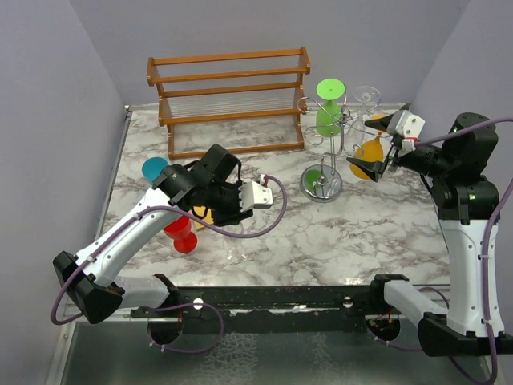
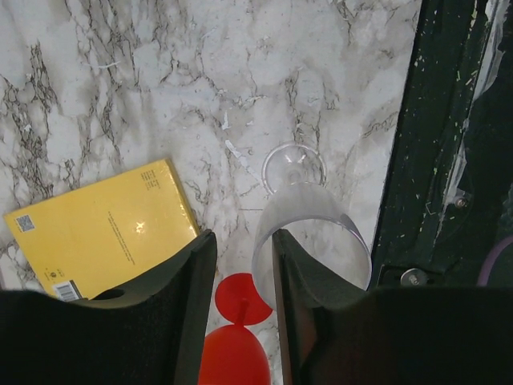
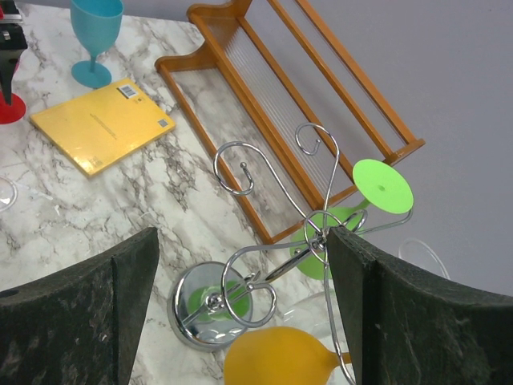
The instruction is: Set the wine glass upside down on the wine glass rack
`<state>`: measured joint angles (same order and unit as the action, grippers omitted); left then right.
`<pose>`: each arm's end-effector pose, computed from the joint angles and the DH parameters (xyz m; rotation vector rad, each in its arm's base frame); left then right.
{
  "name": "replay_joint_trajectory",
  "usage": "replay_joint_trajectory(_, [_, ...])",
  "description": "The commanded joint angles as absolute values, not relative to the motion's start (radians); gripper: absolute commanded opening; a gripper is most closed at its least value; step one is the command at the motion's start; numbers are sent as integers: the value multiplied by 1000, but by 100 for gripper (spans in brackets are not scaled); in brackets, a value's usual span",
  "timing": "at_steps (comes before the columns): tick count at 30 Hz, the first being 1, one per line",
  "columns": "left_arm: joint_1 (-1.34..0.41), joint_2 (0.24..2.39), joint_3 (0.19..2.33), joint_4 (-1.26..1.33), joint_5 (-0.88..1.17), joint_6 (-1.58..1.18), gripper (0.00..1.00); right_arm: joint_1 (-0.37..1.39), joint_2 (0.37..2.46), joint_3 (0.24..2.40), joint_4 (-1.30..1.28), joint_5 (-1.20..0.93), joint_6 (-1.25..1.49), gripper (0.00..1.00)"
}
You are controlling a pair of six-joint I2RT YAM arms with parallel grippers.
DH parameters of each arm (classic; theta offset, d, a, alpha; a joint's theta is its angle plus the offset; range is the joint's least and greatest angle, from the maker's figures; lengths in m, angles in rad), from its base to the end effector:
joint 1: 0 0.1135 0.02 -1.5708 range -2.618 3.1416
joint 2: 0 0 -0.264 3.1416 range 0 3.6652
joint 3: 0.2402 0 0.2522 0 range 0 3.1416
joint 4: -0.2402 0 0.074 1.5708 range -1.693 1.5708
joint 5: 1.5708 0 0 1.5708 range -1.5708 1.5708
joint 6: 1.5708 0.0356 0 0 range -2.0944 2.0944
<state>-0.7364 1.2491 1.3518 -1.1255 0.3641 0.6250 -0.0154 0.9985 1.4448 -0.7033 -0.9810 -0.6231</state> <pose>0.1618 -0.1638 0.3572 1.7206 1.9134 -0.5126 0.1633 0.0271 0.4714 -1.1079 1.3301 0.4242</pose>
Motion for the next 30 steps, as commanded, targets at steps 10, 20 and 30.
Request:
replay_joint_trajectory(10, [-774, 1279, 1318, -1147, 319, 646, 12, -21, 993, 1415, -686, -945, -640, 85])
replay_joint_trajectory(20, [-785, 1278, 1394, -1188, 360, 664, 0, -21, 1004, 1426, -676, -881, -642, 85])
replay_joint_trajectory(30, [-785, 1240, 1553, -1189, 484, 660, 0, -21, 1017, 1445, -634, -686, -559, 89])
